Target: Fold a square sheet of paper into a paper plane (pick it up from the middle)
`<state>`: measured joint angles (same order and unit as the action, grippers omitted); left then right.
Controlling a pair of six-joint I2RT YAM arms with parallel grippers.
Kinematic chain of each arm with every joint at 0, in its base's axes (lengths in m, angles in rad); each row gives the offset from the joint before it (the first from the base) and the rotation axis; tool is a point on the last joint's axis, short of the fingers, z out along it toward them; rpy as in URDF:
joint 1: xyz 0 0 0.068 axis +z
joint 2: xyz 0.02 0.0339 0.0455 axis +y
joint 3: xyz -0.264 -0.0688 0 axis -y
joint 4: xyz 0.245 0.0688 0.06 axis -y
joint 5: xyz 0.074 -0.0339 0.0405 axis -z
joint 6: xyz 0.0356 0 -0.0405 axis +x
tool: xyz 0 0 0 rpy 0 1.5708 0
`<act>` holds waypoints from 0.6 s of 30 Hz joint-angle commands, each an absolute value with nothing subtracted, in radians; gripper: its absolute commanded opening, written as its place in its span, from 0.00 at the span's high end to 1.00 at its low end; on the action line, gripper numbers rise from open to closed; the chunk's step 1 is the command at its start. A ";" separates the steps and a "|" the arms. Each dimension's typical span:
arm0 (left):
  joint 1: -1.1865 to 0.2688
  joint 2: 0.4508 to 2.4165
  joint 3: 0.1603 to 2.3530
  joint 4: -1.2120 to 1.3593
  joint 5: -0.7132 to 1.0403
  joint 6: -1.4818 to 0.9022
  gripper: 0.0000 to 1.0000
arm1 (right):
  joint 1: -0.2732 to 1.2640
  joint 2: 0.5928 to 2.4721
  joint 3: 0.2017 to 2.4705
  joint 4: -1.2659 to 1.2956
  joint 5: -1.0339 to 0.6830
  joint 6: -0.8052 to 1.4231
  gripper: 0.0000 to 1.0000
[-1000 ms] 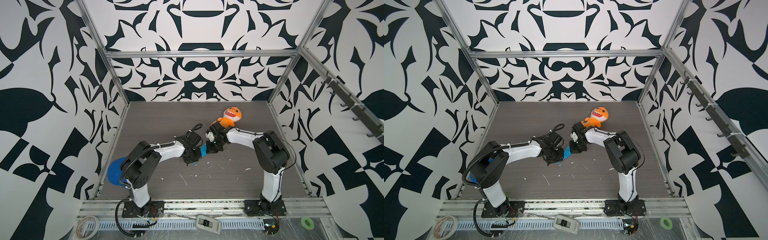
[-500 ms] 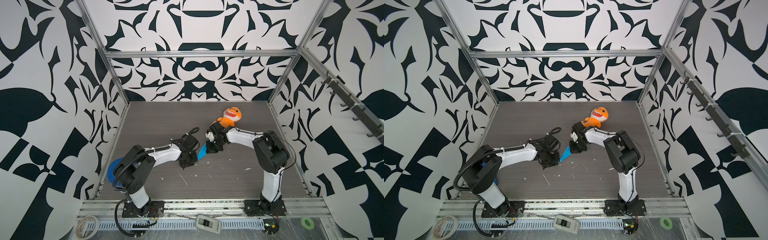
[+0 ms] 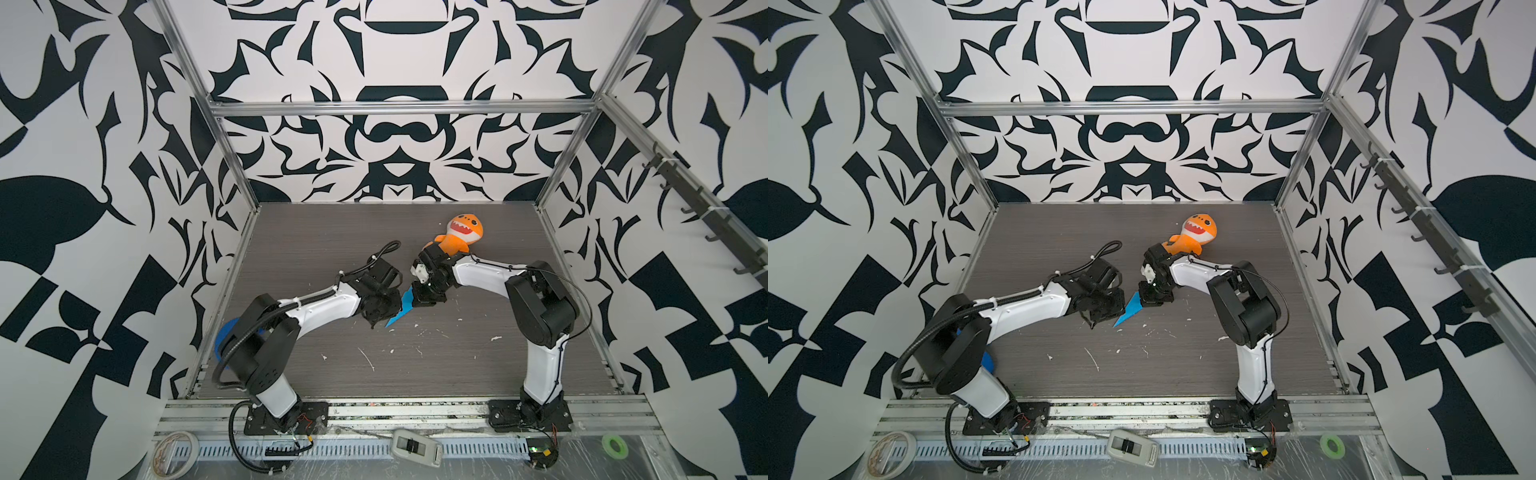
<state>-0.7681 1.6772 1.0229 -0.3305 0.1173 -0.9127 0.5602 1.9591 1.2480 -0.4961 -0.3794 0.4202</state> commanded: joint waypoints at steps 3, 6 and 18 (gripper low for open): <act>-0.769 1.788 1.081 -0.333 0.116 -0.887 0.98 | 0.566 2.008 1.223 -0.514 -0.292 0.427 1.00; -0.769 1.804 1.081 -0.352 0.092 -0.885 0.98 | 0.565 2.000 1.229 -0.504 -0.307 0.424 1.00; -0.768 1.832 1.025 -0.359 0.092 -0.903 1.00 | 0.566 1.911 1.223 -0.355 -0.544 0.406 1.00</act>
<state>-0.7681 1.8084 1.0542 -0.3325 0.1005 -0.8940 0.5606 1.9564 1.2396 -0.4282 -0.4534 0.4160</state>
